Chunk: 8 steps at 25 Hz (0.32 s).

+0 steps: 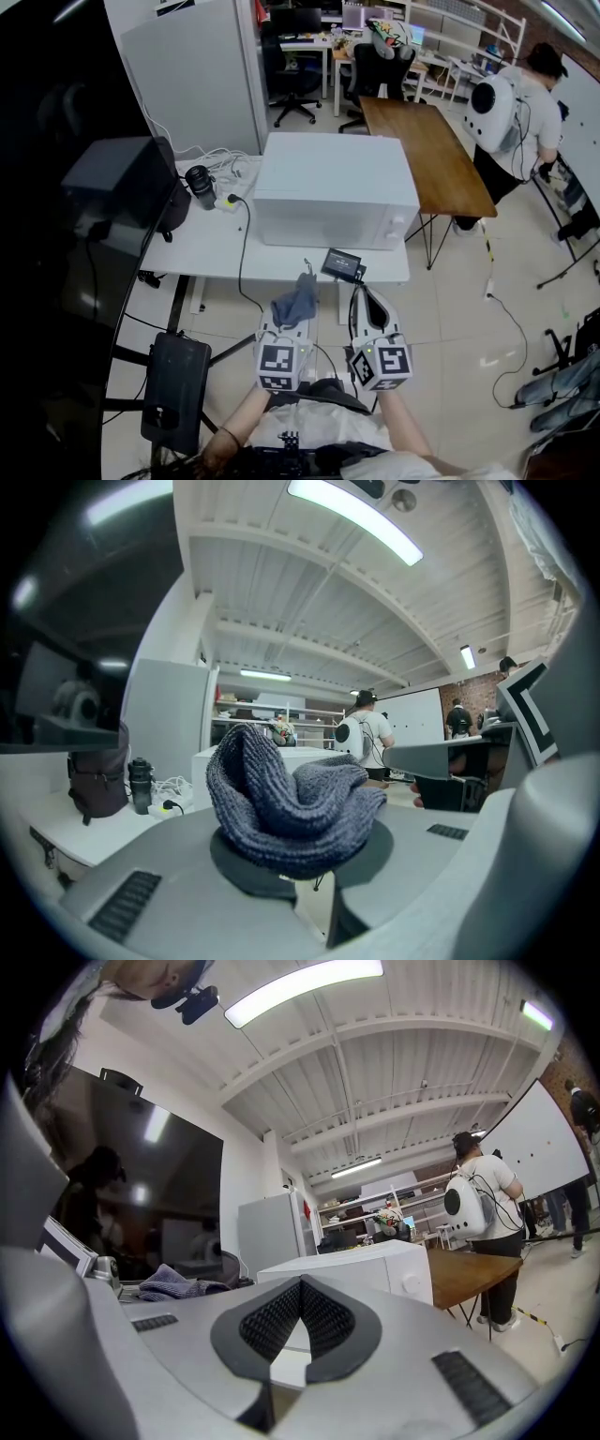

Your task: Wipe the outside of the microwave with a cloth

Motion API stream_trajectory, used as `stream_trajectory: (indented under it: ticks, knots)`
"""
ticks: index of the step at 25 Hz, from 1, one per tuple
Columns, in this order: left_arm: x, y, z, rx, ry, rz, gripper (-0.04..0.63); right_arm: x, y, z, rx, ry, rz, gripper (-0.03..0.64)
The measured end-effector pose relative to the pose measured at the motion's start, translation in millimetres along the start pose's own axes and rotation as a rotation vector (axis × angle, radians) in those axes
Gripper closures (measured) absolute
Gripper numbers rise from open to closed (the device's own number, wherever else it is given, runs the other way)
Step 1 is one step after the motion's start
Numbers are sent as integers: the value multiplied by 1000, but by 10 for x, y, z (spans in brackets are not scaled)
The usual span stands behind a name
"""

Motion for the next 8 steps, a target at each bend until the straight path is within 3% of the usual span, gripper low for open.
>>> stream_trajectory:
  ticks: [8]
  knots:
    - [-10,-21,-10,-7,8,-14,546,-22,-7,-15,8,0,-14,604]
Point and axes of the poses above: the fingertips, and each gripper's own axes: x forward along the fingers, z to its right, y out of its top, the point moved 2 cm from there along -x, backward along the fingers, and after that the axes turned 5 degrees about x, right-handed, at the moved point
